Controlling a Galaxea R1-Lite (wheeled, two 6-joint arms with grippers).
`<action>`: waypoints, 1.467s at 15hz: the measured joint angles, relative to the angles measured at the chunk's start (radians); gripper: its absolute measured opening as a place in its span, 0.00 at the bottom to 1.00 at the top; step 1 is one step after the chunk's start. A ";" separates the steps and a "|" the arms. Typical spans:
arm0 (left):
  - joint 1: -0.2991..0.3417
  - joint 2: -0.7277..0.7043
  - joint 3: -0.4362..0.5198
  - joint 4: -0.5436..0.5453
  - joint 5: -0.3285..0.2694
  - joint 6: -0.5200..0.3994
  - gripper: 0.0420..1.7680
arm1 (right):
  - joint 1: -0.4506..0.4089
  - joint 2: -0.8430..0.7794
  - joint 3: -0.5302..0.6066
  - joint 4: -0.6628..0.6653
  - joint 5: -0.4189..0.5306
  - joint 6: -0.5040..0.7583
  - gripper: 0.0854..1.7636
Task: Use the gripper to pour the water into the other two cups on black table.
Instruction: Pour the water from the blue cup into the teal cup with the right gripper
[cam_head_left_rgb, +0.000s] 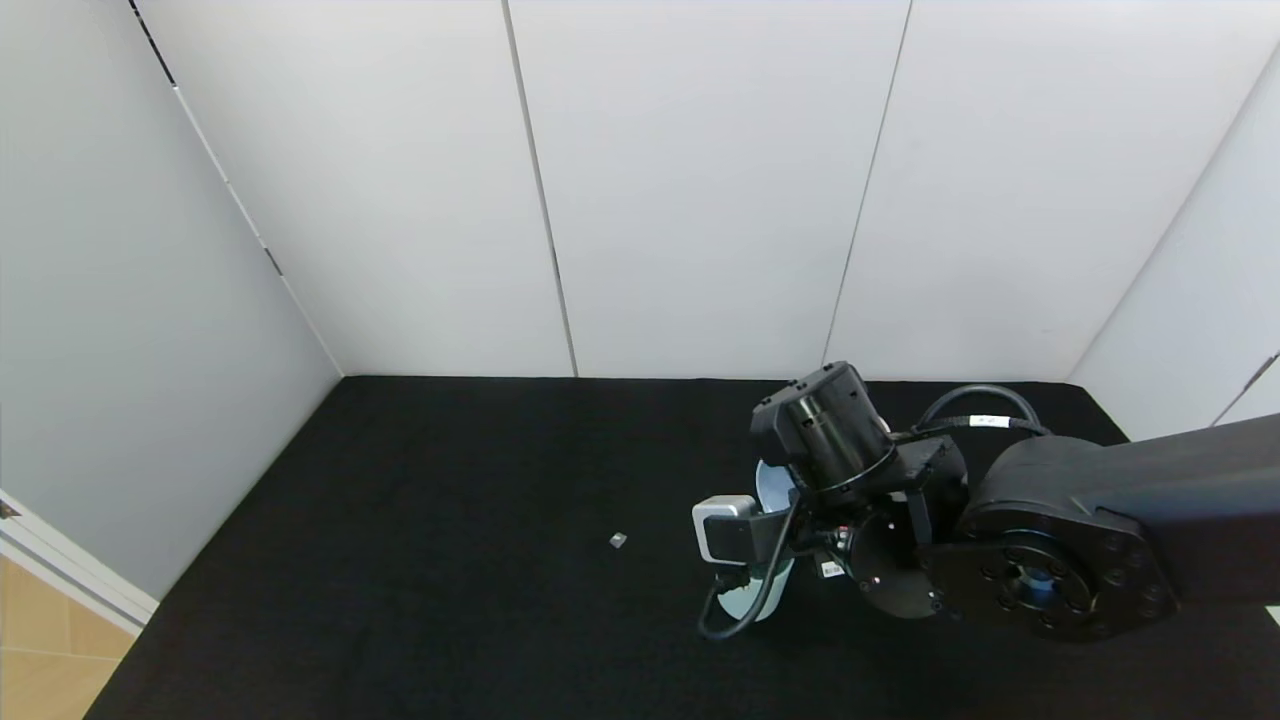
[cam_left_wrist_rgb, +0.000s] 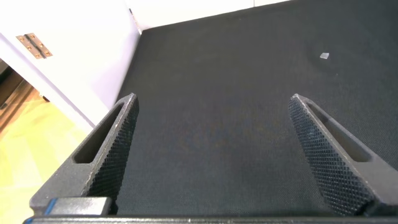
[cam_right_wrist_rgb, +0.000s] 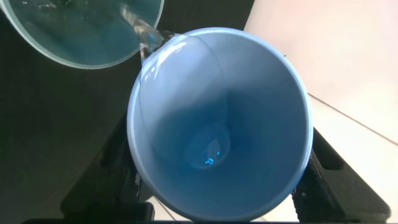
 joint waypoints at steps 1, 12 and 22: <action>0.000 0.000 0.000 0.000 0.000 0.000 0.97 | 0.000 0.000 0.000 0.000 0.000 -0.007 0.73; 0.000 0.000 0.000 0.000 0.000 0.000 0.97 | 0.000 0.001 -0.003 -0.004 -0.023 -0.127 0.73; 0.000 0.000 0.000 0.000 0.000 0.000 0.97 | -0.010 -0.016 0.008 -0.009 0.035 0.009 0.73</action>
